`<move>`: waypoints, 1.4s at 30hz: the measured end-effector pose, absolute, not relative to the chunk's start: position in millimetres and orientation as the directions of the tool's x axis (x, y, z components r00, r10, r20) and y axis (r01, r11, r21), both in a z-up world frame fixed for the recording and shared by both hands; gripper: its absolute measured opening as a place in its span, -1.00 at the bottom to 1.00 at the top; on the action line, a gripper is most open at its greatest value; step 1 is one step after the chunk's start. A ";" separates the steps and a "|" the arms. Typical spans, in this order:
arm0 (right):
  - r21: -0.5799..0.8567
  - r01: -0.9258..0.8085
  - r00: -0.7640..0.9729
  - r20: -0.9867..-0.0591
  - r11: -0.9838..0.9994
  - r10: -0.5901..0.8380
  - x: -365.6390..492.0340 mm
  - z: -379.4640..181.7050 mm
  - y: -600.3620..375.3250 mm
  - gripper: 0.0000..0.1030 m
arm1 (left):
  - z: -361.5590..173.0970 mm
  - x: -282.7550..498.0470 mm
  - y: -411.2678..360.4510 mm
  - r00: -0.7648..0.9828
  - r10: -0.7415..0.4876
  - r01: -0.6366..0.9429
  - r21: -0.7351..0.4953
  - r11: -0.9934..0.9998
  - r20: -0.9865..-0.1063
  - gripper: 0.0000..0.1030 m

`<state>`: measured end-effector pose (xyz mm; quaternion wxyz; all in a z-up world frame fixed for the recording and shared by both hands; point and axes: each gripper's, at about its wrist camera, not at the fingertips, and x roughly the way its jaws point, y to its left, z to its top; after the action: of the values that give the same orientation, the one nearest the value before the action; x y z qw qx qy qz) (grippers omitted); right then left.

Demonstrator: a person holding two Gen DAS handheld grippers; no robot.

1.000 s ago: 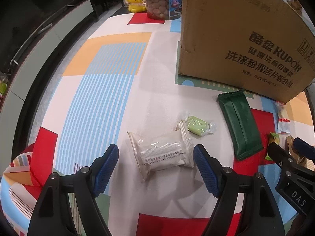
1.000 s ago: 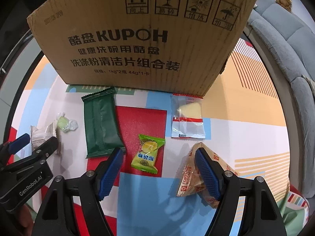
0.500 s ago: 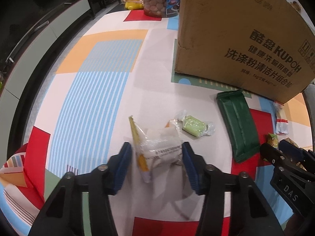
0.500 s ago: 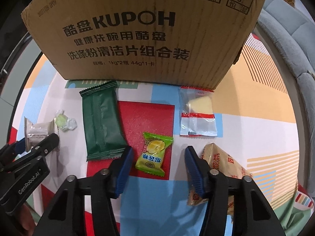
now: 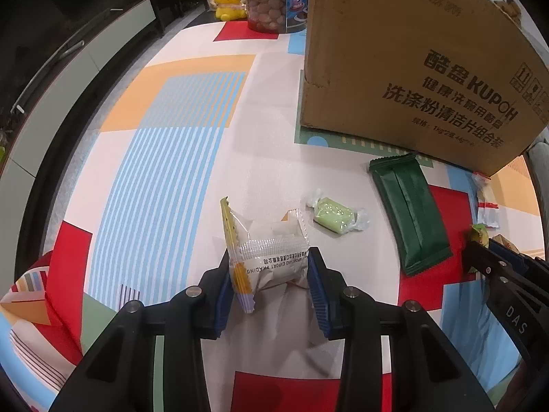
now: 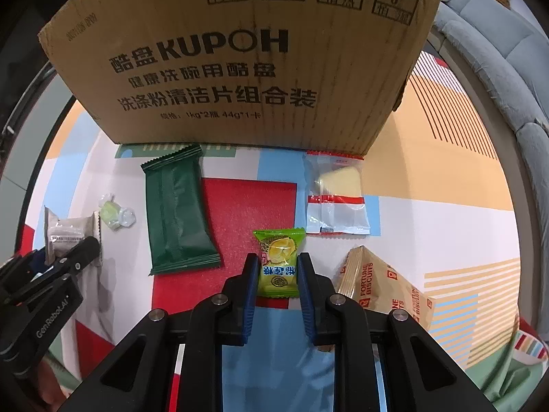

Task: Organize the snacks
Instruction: 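Close the left tool on the white biscuit packet while the right tool grasps the lemon candy, then lift the biscuit packet in the left tool while the right tool carries the lemon candy over the box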

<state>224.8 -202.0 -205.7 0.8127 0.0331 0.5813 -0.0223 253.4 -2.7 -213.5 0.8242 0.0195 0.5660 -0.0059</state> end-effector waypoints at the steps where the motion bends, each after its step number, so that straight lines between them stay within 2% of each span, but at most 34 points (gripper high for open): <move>1: 0.028 0.074 0.326 -0.945 0.997 0.003 225.5 -204.6 -201.8 -0.54 | -212.1 252.9 -2.5 0.362 0.013 0.032 0.027 0.999 -0.932 -0.25; 42: 0.046 0.054 0.469 -0.883 0.997 0.015 194.2 -114.8 -198.5 -0.59 | -133.6 233.8 -8.3 0.484 0.019 0.035 0.041 0.999 -0.875 -0.26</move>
<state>194.2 -198.5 -114.8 0.8565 0.0335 0.5149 -0.0114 233.8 -8.3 -133.6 0.8610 0.0265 0.5080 -0.0048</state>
